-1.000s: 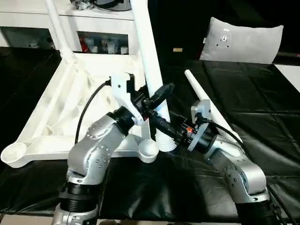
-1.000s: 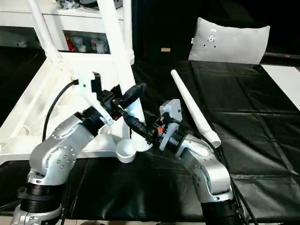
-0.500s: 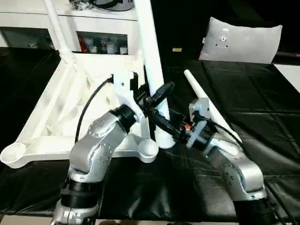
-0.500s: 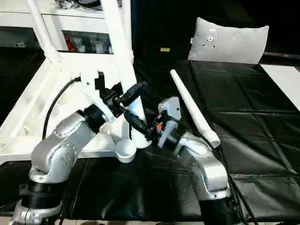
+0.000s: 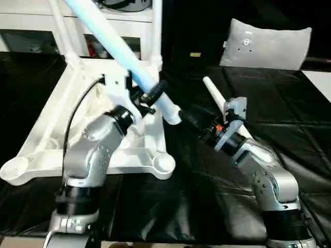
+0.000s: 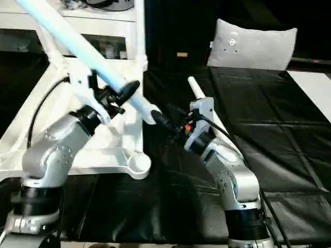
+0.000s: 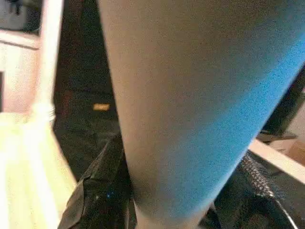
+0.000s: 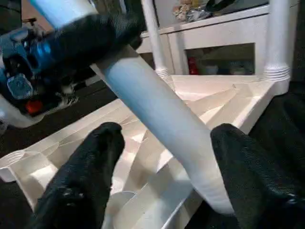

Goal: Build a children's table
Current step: Pick table leg

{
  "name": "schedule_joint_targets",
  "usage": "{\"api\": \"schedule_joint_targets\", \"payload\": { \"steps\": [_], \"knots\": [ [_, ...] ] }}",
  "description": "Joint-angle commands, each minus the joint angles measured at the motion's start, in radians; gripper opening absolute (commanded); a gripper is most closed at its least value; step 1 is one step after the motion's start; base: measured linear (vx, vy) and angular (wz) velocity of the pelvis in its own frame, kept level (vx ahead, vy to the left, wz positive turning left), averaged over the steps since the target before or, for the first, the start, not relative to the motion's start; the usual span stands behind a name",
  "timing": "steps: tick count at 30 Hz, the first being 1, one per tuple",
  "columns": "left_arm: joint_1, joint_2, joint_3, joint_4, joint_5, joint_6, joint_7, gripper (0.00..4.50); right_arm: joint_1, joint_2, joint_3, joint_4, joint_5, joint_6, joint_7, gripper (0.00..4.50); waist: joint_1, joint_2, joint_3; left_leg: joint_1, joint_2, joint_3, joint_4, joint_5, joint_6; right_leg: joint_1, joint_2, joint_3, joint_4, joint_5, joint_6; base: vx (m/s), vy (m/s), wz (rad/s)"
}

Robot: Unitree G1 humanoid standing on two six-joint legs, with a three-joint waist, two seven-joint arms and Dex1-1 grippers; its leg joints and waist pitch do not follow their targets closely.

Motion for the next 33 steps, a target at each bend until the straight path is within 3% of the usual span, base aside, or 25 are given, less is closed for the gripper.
{"api": "schedule_joint_targets", "payload": {
  "steps": [1, 13, 16, 19, 26, 33],
  "knots": [
    [-0.011, 0.006, -0.008, -0.002, -0.007, 0.022, -0.018, 2.17, -0.012, -0.023, -0.013, -0.026, 0.014, 0.02, 0.01, 3.58, 0.002, 0.002, -0.07, 0.004, 0.018, 0.008, -0.067, -0.084, 0.007, 0.062, -0.051, 0.028, -0.065, -0.067, -0.19, 0.0, 0.0, 0.0],
    [0.003, 0.036, -0.018, -0.025, -0.038, 0.079, -0.074, 2.17, -0.024, -0.09, -0.01, -0.019, -0.01, 0.015, 0.043, 4.44, 0.0, 0.0, -0.07, 0.003, 0.018, 0.008, -0.066, -0.098, 0.003, 0.06, -0.051, 0.028, -0.069, -0.112, -0.18, 0.0, 0.0, 0.0],
    [0.009, 0.042, -0.016, -0.03, -0.039, 0.088, -0.091, 2.17, -0.038, -0.102, 0.003, 0.003, -0.038, -0.004, 0.046, 4.44, 0.0, -0.009, -0.07, 0.0, 0.018, 0.008, -0.067, -0.09, 0.009, 0.061, -0.052, 0.028, -0.069, -0.124, -0.179, 0.0, 0.0, 0.0],
    [0.017, 0.048, -0.019, -0.038, -0.04, 0.09, -0.099, 2.17, -0.048, -0.108, 0.013, 0.017, -0.055, -0.017, 0.042, 4.44, 0.0, -0.006, -0.07, 0.002, 0.018, 0.01, -0.065, -0.084, 0.01, 0.058, -0.052, 0.028, -0.069, -0.121, -0.18, 0.0, 0.0, 0.0],
    [-0.001, 0.06, -0.009, -0.045, -0.05, 0.073, -0.128, 2.17, -0.078, -0.159, 0.041, 0.038, -0.083, -0.033, 0.093, 4.44, 0.0, -0.011, -0.07, 0.002, 0.018, 0.01, -0.066, -0.088, 0.015, 0.06, -0.052, 0.028, -0.068, -0.118, -0.183, 0.0, 0.0, 0.0],
    [-0.093, 0.096, 0.035, -0.018, -0.133, 0.115, -0.213, 2.17, -0.15, -0.247, -0.014, 0.071, -0.03, 0.004, 0.184, 4.44, 0.003, -0.016, -0.068, 0.005, 0.018, 0.012, -0.064, -0.096, 0.02, 0.057, -0.051, 0.028, -0.069, -0.145, -0.184, 0.0, 0.0, 0.0]
  ]
}}
